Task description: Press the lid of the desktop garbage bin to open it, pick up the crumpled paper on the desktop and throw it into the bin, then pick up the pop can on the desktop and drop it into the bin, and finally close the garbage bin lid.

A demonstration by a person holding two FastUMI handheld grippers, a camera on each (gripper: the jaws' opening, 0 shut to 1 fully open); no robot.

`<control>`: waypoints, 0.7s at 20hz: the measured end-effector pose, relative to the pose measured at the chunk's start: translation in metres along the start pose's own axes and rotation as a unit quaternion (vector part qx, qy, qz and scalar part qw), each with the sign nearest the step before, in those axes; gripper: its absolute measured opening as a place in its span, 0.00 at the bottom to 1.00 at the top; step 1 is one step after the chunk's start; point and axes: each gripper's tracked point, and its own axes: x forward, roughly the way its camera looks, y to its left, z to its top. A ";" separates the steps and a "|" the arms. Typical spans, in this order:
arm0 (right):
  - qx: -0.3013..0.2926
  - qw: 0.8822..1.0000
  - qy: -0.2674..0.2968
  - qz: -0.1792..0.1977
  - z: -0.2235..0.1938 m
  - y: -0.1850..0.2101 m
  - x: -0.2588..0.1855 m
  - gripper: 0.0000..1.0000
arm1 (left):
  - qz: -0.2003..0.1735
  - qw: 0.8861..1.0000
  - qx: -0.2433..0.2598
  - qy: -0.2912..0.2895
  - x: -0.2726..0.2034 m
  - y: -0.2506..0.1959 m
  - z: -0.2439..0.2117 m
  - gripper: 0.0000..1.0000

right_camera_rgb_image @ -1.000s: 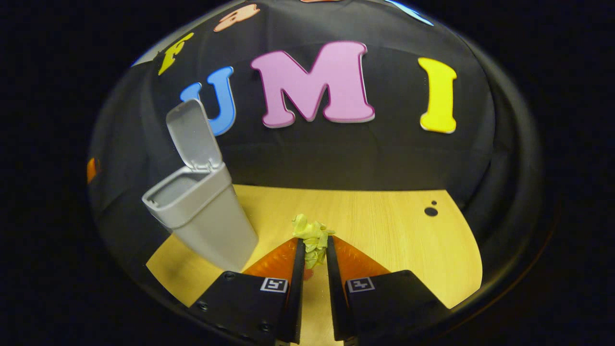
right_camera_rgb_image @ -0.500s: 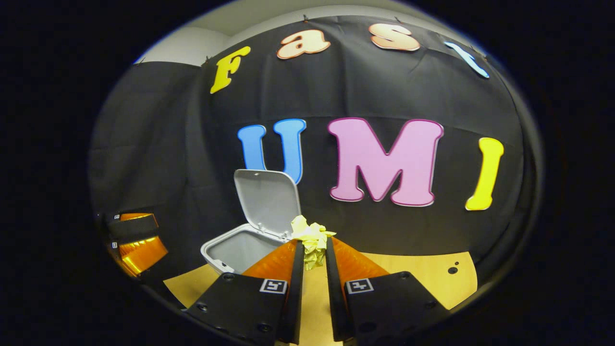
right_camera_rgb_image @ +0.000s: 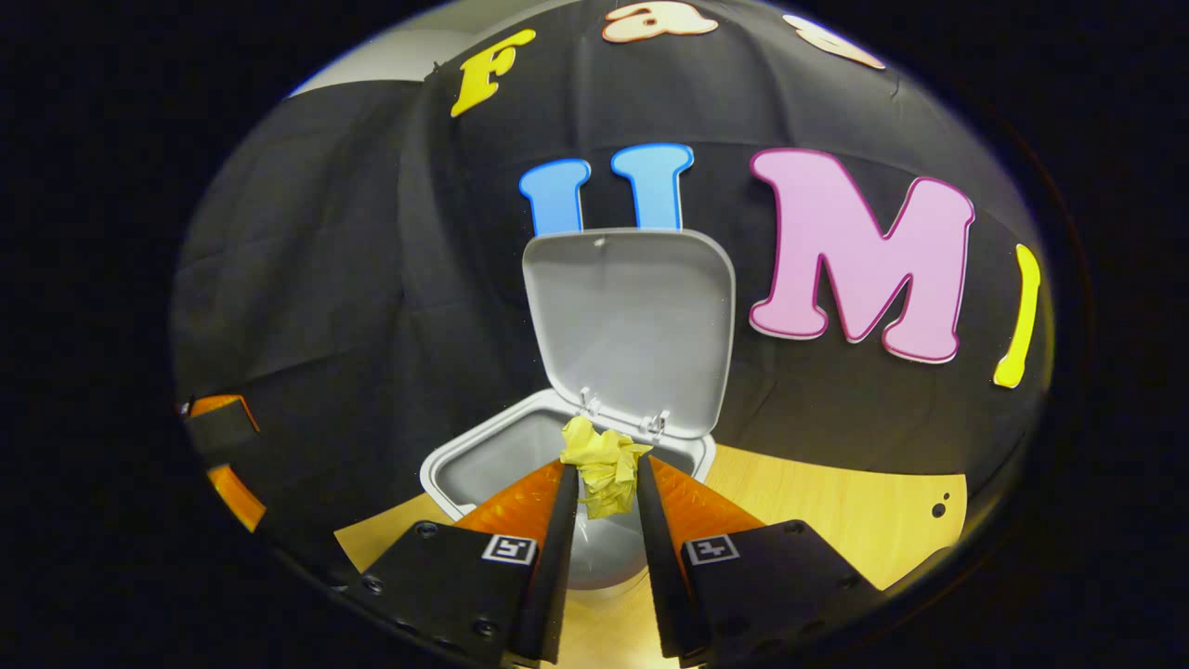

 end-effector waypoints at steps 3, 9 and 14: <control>0.003 1.000 -0.002 0.003 -0.001 0.004 0.002 0.53 | 0.000 1.000 0.005 0.002 -0.003 -0.001 -0.005 0.95; 0.007 1.000 -0.022 -0.012 0.011 -0.019 -0.025 0.98 | -0.026 1.000 -0.011 0.010 0.004 -0.025 -0.009 0.95; 0.010 0.996 -0.054 -0.063 0.025 -0.078 -0.082 0.98 | -0.058 0.998 -0.004 0.008 0.010 -0.066 -0.012 0.95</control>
